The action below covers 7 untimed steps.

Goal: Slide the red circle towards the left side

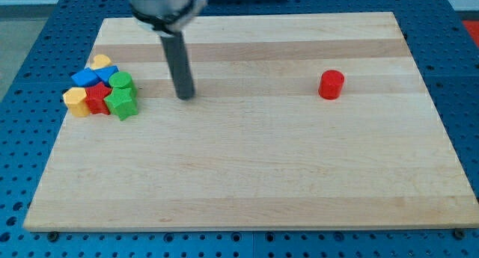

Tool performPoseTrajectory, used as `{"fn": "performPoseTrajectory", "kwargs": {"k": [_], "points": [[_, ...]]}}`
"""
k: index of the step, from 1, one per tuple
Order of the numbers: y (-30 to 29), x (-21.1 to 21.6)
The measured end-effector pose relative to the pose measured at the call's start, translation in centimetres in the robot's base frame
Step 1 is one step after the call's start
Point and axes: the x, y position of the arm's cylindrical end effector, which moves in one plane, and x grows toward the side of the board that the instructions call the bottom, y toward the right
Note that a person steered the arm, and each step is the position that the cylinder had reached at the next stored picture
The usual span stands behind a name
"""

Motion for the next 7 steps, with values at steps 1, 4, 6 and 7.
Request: {"fn": "performPoseTrajectory", "kwargs": {"k": [1, 4, 6, 7], "points": [[6.4, 6.8], [25.8, -4.0], [22.8, -1.4], [21.5, 1.9]]}}
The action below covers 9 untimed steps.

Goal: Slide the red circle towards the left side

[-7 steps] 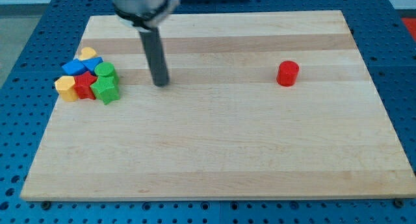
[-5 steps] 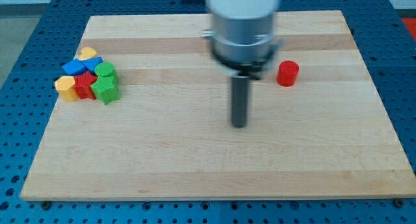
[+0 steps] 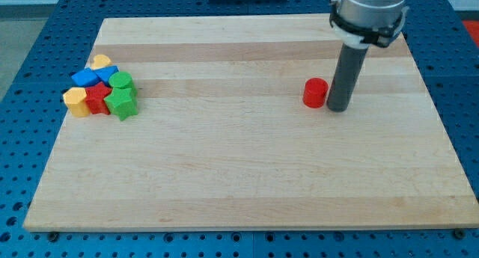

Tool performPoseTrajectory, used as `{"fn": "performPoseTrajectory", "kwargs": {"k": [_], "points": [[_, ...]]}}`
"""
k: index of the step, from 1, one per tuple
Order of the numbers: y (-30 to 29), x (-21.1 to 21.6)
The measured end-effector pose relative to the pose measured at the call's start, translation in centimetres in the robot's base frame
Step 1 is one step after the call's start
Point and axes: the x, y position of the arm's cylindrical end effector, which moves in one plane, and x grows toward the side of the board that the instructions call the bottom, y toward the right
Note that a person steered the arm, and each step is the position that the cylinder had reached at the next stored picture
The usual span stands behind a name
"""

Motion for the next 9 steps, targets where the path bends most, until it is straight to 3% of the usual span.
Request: {"fn": "performPoseTrajectory", "kwargs": {"k": [2, 4, 6, 9], "points": [[-3.1, -0.3], [0.3, -3.0], [-4.6, -6.1], [-10.8, -2.8]]}}
